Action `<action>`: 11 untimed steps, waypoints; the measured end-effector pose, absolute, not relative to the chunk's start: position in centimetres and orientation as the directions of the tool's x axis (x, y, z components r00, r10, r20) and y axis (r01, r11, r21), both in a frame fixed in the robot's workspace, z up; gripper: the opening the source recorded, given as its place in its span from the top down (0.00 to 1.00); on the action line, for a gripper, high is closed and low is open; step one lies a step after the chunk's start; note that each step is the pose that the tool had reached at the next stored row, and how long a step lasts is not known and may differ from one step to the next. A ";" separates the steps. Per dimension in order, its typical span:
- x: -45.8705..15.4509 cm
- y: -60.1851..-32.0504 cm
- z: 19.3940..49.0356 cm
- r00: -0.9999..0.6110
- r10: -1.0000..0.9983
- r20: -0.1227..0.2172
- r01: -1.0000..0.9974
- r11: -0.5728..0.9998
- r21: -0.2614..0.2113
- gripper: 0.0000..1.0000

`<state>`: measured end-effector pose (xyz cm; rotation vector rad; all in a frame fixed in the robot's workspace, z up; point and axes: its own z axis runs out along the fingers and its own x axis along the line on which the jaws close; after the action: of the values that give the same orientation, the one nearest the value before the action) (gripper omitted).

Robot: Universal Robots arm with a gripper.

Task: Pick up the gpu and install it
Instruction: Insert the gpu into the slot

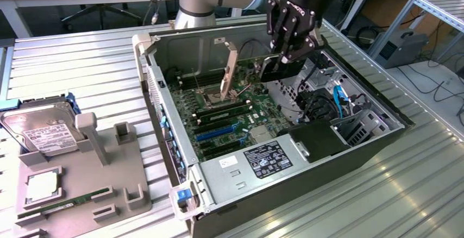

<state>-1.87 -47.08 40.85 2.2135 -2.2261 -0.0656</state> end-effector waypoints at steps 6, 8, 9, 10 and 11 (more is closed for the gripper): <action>-2.1 -47.1 39.8 -0.006 -1.000 -0.028 -1.000 0.005 0.031 0.73; -2.2 -47.1 39.7 -0.006 -1.000 -0.028 -1.000 0.005 0.031 0.73; -2.3 -47.1 39.7 -0.006 -1.000 -0.028 -1.000 0.005 0.031 0.73; -2.6 -47.1 39.6 -0.006 -1.000 -0.028 -1.000 0.005 0.031 0.73; -2.7 -47.1 39.6 -0.006 -1.000 -0.028 -1.000 0.005 0.031 0.73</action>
<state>-2.67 -47.06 39.62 2.2134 -2.2261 -0.0655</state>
